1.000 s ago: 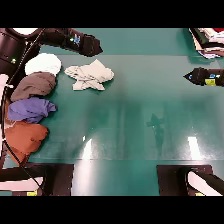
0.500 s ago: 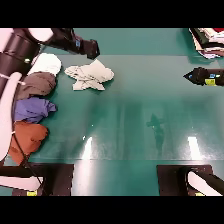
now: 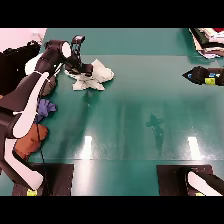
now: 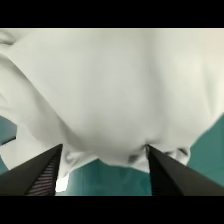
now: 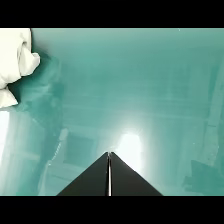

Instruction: Fold the shirts.

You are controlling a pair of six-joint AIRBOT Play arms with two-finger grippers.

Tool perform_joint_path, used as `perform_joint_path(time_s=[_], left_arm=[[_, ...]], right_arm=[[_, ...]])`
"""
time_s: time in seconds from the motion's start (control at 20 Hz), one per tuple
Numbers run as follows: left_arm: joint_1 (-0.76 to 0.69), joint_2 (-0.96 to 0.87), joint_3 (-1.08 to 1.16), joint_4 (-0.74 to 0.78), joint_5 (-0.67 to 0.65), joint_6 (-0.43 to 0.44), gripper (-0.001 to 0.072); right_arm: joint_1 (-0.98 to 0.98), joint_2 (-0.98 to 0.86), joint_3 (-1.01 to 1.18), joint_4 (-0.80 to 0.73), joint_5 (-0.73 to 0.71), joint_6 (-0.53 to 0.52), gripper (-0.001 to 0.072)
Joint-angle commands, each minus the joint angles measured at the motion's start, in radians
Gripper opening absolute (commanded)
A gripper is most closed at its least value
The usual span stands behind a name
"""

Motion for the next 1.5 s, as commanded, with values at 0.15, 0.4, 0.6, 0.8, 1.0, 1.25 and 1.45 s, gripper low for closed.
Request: perform_joint_path(time_s=[0.15, 0.4, 0.6, 0.8, 1.0, 1.25, 1.45], left_arm=[[0.011, -0.029, 0.013, -0.014, 0.054, -0.017, 0.0026], [0.021, 0.099, 0.192, 0.02, -0.025, 0.018, 0.0025], [0.02, 0.38, 0.233, -0.011, -0.008, 0.037, 0.0025], [-0.049, 0.594, 0.211, -0.071, -0.085, 0.107, 0.0025], [-0.291, 0.613, 0.121, -0.071, -0.139, 0.114, 0.0025], [-0.52, 0.498, -0.056, -0.086, -0.089, 0.17, 0.0113], [-0.473, 0.447, -0.064, 0.022, -0.092, 0.157, 0.062]], right_arm=[[0.001, 0.0, 0.0, 0.005, 0.009, 0.0, 0.0015], [0.001, 0.121, 0.002, 0.005, -0.071, 0.0, 0.0015], [0.001, 0.214, 0.123, 0.003, -0.008, 0.0, 0.0015], [0.001, 0.222, 0.293, 0.003, 0.058, 0.0, 0.0015], [0.001, 0.222, 0.355, 0.004, 0.08, 0.0, 0.0015], [0.001, 0.222, 0.356, 0.003, 0.167, 0.0, 0.0015], [0.001, 0.222, 0.356, 0.003, 0.207, 0.001, 0.0015]])
